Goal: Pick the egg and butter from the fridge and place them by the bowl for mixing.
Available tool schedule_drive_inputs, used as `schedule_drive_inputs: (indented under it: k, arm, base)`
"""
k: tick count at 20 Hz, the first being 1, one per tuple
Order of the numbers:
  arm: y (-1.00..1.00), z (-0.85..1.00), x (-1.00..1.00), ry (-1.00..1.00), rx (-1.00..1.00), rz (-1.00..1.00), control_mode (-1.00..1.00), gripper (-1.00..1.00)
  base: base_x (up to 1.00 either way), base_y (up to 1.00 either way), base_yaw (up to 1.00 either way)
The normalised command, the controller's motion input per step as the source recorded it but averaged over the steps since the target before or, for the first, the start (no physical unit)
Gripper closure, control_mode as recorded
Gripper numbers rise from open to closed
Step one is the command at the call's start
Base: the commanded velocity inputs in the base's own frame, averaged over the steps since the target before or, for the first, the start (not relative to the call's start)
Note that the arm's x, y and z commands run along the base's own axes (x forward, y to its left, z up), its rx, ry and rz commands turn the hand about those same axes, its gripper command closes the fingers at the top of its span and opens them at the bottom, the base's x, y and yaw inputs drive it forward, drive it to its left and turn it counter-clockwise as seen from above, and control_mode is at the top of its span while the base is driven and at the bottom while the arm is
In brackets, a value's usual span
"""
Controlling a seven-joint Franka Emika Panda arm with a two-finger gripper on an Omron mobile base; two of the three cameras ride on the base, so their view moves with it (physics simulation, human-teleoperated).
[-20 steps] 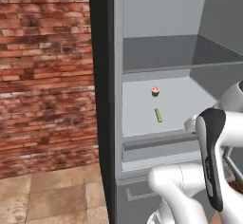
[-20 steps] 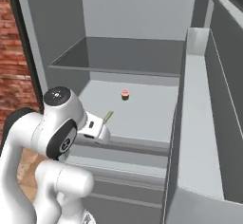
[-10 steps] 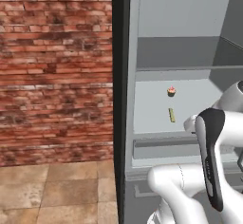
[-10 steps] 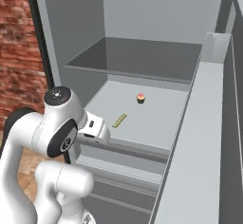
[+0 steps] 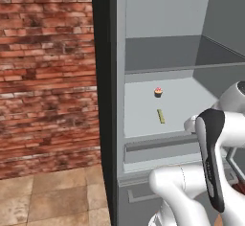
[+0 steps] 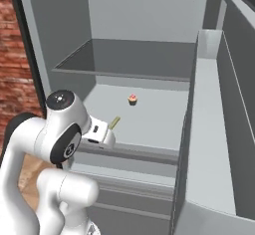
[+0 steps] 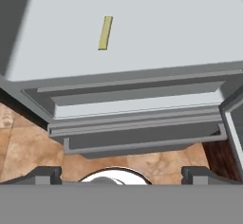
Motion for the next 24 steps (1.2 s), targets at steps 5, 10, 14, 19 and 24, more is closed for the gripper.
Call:
schedule_drive_inputs:
  k: [5, 10, 14, 19, 24]
  arm:
    - [0.0, 0.0, 0.0, 0.0, 0.0, 0.0, 1.0, -1.0]
    - [0.0, 0.0, 0.0, 0.0, 0.0, 0.0, -1.0, -1.0]
    - [0.02, 0.06, 0.09, -0.14, 0.01, 0.0, -1.0, -1.0]
    - [0.3, 0.12, 0.39, -0.27, 0.0, -0.03, -1.0, -1.0]
    - [0.5, 0.0, 0.54, -0.21, 0.0, -0.13, -1.0, -1.0]
  base:
    - [0.0, 0.0, -0.09]
    - [0.0, 0.0, 0.0]
    - [0.0, 0.0, 0.0]
    - [0.0, 0.0, 0.0]
    - [0.0, 0.0, 0.0]
